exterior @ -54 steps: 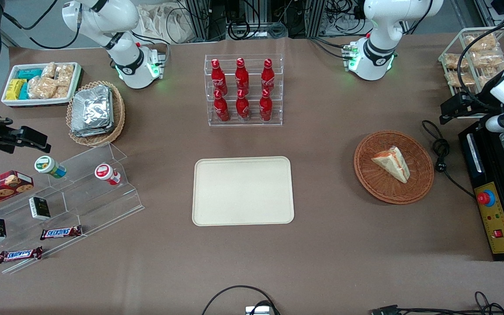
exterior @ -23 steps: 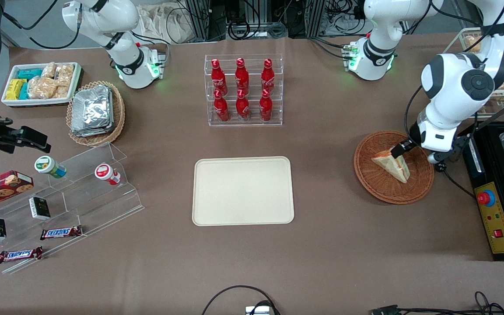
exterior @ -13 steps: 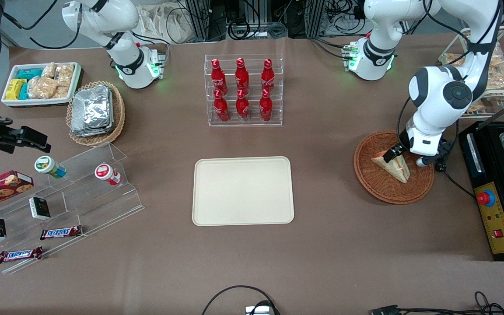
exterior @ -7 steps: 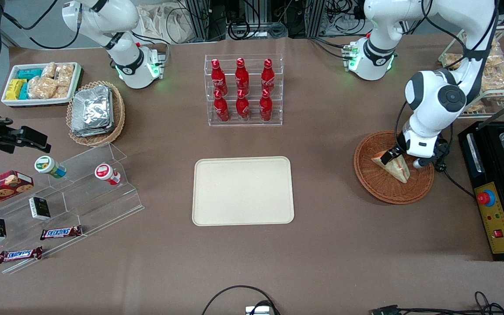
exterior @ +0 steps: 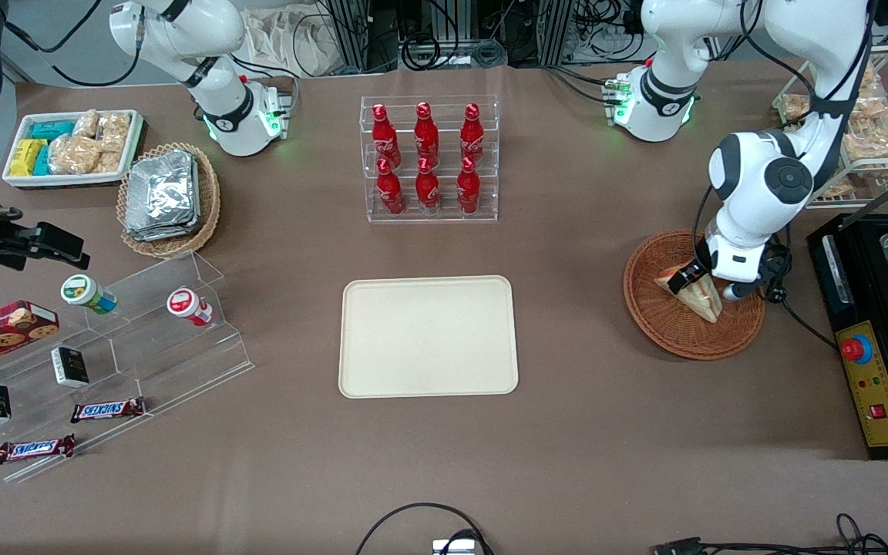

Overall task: Place sandwich from basket to tray
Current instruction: 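Lower the open left gripper around the sandwich and close it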

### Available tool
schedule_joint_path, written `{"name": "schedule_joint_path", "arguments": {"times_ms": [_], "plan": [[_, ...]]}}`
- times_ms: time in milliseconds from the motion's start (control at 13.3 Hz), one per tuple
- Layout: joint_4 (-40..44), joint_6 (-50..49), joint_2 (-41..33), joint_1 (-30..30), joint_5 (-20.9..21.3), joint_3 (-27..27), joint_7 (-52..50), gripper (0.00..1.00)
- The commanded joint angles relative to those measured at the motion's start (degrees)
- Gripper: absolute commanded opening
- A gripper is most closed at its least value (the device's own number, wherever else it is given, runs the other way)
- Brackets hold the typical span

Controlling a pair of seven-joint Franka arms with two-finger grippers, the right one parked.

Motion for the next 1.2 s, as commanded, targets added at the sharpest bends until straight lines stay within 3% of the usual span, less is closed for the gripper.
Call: {"name": "schedule_joint_path", "arguments": {"times_ms": [0, 151, 677, 828, 1129], "plan": [[-0.8, 2.5, 0.5, -0.3, 1.1, 0.1, -1.5, 0.51], [-0.8, 2.5, 0.5, -0.3, 1.1, 0.1, -1.4, 0.41], [-0.1, -2.3, -3.7, -0.4, 2.8, 0.1, 1.4, 0.40], [0.3, -5.1, -5.9, -0.4, 4.9, 0.0, 4.6, 0.39], [0.6, -6.8, -9.4, -0.5, 4.9, -0.2, 16.6, 0.39]]}}
